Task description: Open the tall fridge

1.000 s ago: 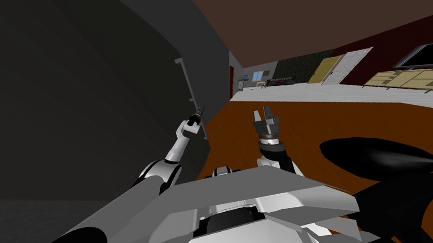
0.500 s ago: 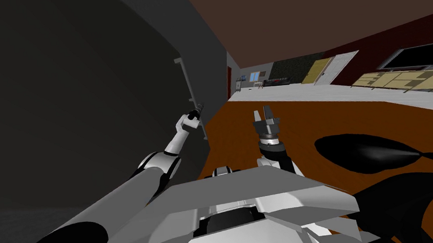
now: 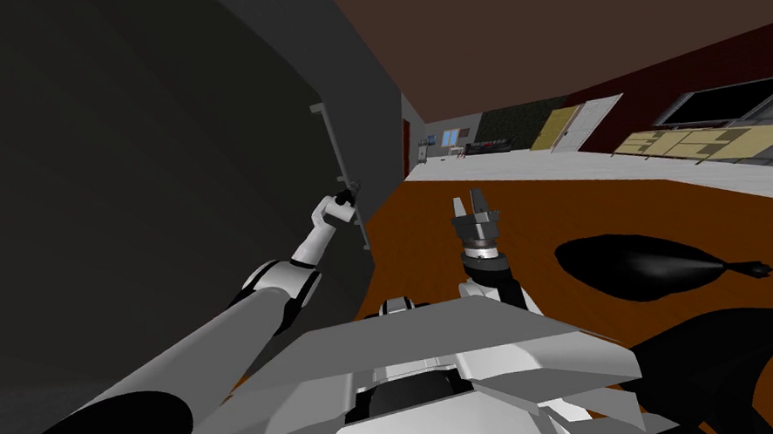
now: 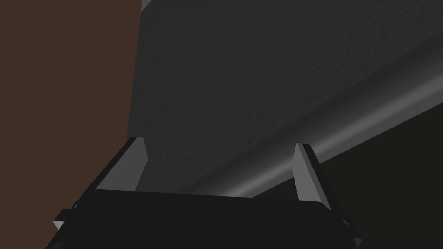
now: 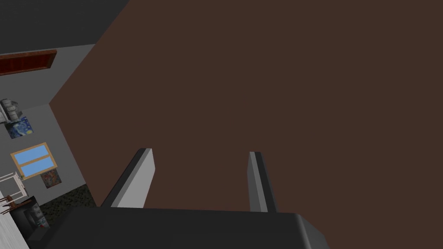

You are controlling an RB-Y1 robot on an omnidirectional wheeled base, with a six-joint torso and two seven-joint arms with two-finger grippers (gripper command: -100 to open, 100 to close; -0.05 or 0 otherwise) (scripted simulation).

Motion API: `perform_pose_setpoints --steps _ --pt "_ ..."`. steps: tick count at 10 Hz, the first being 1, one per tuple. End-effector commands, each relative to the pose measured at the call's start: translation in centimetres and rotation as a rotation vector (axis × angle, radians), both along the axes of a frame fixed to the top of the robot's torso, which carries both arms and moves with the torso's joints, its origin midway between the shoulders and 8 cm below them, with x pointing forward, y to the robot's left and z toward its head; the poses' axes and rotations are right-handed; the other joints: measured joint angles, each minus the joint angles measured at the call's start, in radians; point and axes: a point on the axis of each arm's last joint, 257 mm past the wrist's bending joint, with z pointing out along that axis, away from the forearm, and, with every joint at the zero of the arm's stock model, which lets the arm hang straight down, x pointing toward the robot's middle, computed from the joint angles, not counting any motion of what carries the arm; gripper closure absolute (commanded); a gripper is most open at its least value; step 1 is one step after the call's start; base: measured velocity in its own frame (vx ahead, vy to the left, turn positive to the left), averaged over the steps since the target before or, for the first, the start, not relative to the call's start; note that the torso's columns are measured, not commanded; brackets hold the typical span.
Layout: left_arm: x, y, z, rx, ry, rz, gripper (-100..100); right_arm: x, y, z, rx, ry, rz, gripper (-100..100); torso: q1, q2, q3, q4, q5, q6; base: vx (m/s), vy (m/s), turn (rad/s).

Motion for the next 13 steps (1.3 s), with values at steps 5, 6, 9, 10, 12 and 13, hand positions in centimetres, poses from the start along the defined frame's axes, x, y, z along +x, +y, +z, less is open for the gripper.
perform_pose_setpoints --steps 5,6,9,10,12,13 --pt "1.8 4.3 4.1 0.070 0.017 0.122 -100 0.0 0.0 0.0 0.000 0.000 0.000 0 0.005 -0.006 -0.004 0.005 0.000 -0.003 -0.011 0.030 -0.057" --pt "1.7 3.2 2.0 0.063 0.046 0.104 -100 0.0 0.0 0.0 0.000 0.000 0.000 0 0.007 -0.007 -0.005 0.006 0.000 -0.005 -0.015 0.001 -0.014" --pt "1.7 3.1 1.1 0.067 0.065 0.109 100 0.0 0.0 0.0 0.000 0.000 0.000 0 0.000 -0.010 -0.006 0.002 -0.001 0.003 0.031 -0.006 0.010" --pt "1.0 -0.1 0.5 0.068 0.077 0.057 100 0.0 0.0 0.0 0.000 0.000 0.000 0 -0.003 -0.010 -0.007 0.003 -0.003 0.006 -0.164 0.059 -0.087" --pt "1.0 -0.1 0.5 0.068 0.077 0.057 100 0.0 0.0 0.0 0.000 0.000 0.000 0 -0.003 0.002 0.002 0.001 -0.001 0.002 -0.123 0.037 -0.086" --pt "0.2 -3.5 1.0 0.068 0.068 -0.002 100 0.0 0.0 0.0 0.000 0.000 0.000 0 -0.002 -0.001 0.000 -0.001 0.000 0.000 -0.158 0.019 -0.133"
